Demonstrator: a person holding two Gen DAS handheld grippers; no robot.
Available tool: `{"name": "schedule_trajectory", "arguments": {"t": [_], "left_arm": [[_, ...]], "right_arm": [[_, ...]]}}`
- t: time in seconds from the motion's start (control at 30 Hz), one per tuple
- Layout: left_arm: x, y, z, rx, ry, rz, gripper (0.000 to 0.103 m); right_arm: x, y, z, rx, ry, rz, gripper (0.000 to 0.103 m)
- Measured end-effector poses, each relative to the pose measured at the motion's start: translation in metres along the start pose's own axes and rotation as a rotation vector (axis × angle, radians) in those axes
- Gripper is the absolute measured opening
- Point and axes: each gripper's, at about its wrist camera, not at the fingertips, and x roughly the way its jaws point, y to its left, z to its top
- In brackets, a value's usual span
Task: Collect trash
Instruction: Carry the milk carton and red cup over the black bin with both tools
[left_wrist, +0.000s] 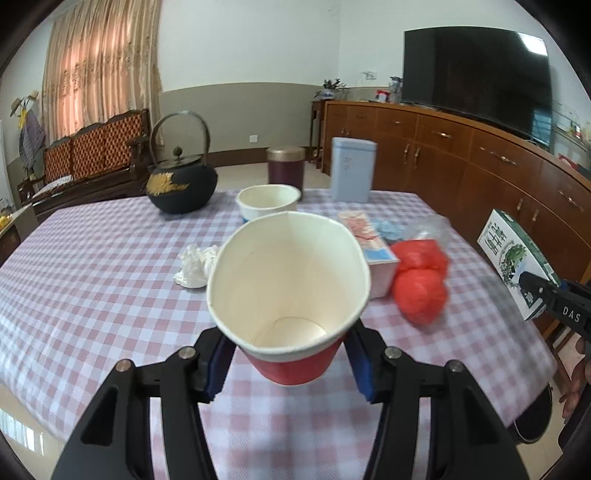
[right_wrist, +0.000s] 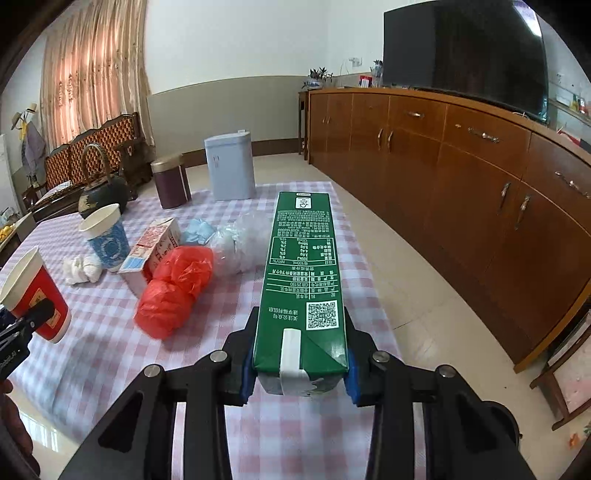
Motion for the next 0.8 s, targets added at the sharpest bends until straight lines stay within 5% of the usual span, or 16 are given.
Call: {"name": "schedule_trajectory", "arguments": {"t": [0.8], "left_arm": [[-0.070, -0.142, -0.023, 0.137, -0.013, -0.191, 0.056]], "right_arm": [[-0.105, -0.108, -0.066, 0.086, -0.010, -0.083, 0.039]]}}
